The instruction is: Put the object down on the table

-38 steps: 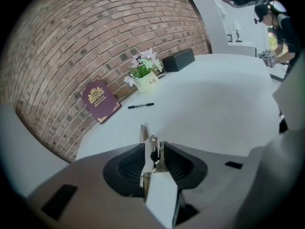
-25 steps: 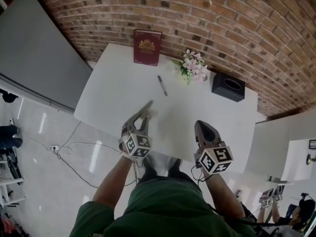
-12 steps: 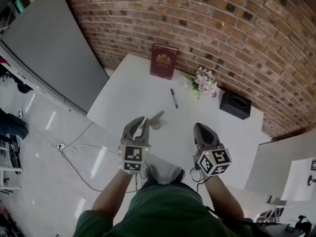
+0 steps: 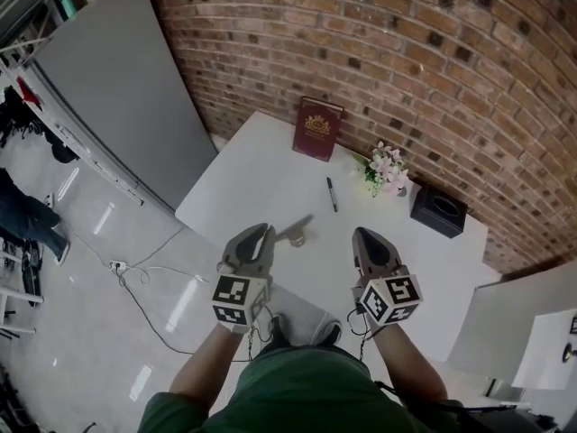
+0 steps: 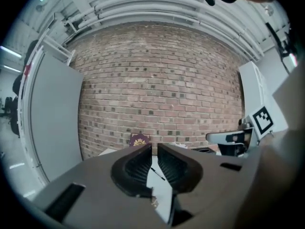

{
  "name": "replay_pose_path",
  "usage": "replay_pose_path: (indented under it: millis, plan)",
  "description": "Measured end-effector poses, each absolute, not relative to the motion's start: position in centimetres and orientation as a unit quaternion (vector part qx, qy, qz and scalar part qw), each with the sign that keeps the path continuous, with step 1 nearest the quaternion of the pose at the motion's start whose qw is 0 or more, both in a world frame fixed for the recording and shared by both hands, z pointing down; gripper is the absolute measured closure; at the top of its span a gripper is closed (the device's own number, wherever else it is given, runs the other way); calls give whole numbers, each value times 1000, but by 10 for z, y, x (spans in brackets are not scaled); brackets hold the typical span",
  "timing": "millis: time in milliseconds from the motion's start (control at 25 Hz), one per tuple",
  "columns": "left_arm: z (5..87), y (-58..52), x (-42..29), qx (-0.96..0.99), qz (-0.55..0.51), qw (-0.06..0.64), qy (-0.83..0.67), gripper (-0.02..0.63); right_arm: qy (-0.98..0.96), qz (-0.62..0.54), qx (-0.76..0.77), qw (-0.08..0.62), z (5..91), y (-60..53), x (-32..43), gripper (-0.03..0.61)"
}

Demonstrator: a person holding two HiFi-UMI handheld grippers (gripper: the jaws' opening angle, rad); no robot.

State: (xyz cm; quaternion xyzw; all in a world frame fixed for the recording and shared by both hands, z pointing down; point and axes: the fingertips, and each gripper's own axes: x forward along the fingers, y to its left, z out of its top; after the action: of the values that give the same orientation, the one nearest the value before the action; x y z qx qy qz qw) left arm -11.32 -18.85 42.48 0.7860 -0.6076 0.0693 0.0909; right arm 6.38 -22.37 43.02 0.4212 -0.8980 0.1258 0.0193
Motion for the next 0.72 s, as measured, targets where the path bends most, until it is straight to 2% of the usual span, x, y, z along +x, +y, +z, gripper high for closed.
replay_pose_path:
  millis: [240, 720]
  plan:
    - [398, -179, -132, 771, 42, 83, -630, 580, -904, 103, 415, 10, 411, -225, 56, 575]
    - [330, -177, -139, 776, -21, 24, -629, 580, -912, 41, 406, -29, 357, -218, 52, 575]
